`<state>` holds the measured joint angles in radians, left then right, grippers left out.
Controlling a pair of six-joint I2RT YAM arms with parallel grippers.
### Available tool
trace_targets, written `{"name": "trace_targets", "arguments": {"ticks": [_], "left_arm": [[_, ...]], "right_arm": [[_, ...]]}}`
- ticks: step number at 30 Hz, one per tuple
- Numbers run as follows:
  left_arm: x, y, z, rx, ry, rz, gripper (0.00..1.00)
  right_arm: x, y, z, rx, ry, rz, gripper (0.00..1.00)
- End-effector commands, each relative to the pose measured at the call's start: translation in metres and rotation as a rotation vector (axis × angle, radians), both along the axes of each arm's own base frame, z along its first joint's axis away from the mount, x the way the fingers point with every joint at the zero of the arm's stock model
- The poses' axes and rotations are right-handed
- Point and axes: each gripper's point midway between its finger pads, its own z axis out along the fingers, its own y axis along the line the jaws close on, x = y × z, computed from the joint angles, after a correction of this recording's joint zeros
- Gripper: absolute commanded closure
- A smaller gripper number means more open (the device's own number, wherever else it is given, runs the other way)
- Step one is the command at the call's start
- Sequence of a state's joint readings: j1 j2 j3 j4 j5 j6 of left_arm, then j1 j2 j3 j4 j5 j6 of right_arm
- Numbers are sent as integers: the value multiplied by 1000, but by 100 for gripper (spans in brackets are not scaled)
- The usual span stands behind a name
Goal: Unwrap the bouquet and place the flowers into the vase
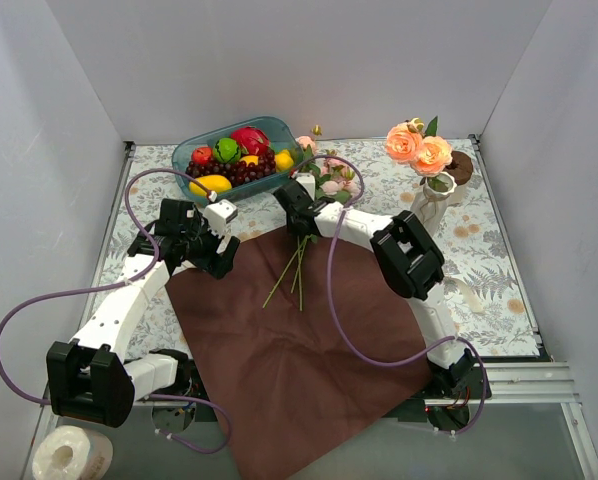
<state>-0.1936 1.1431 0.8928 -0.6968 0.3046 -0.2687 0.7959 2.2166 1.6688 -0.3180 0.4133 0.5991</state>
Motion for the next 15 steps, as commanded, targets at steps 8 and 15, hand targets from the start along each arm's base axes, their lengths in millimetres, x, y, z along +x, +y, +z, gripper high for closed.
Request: {"name": "trace_targets", "arguments": {"ticks": [8, 15], "left_arm": [[-4, -1, 20, -19, -59, -8, 19], [1, -7, 22, -57, -58, 10, 20]], "right_arm": [[-4, 10, 162, 158, -321, 64, 99], [-37, -11, 292, 271, -575, 120, 99]]}}
